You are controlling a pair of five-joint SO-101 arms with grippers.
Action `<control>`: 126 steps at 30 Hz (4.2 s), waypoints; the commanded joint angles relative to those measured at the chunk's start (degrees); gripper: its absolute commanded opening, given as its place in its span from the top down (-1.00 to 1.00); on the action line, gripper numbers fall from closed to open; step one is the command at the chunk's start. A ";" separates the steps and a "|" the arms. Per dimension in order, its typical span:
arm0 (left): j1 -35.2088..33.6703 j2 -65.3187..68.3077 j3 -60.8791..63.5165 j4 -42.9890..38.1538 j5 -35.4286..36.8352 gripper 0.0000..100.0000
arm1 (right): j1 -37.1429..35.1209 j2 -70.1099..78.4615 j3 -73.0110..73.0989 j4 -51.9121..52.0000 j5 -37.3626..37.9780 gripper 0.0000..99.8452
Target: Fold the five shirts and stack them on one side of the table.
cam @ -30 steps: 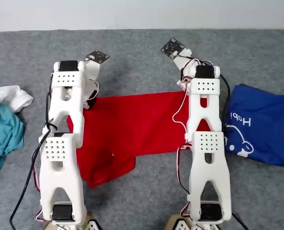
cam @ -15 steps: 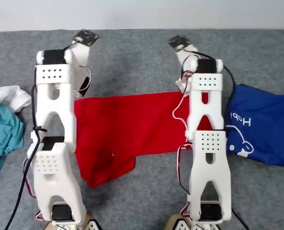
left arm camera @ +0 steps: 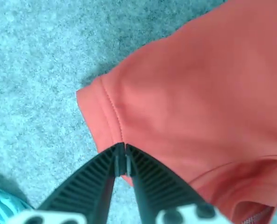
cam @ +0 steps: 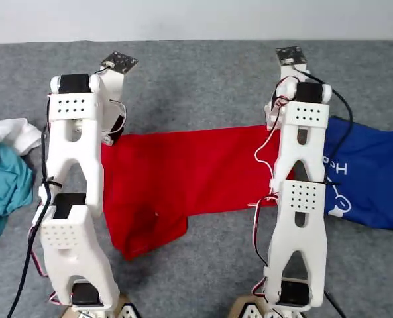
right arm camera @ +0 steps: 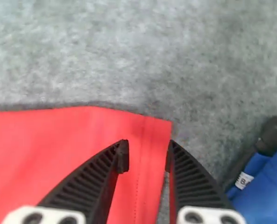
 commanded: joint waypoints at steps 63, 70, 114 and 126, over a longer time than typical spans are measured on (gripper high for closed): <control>-0.26 -3.16 3.82 1.49 1.05 0.99 | -3.21 -3.74 -2.46 -12.79 7.56 0.98; 0.26 -3.60 3.82 1.58 1.14 0.99 | -2.07 0.04 -2.81 -7.25 7.47 0.75; -52.48 -35.87 34.42 1.41 -10.81 0.99 | -40.13 -67.91 76.31 4.00 29.45 0.59; -61.19 -35.96 39.34 -4.40 -12.66 0.99 | -60.88 -61.32 76.22 2.24 29.27 0.58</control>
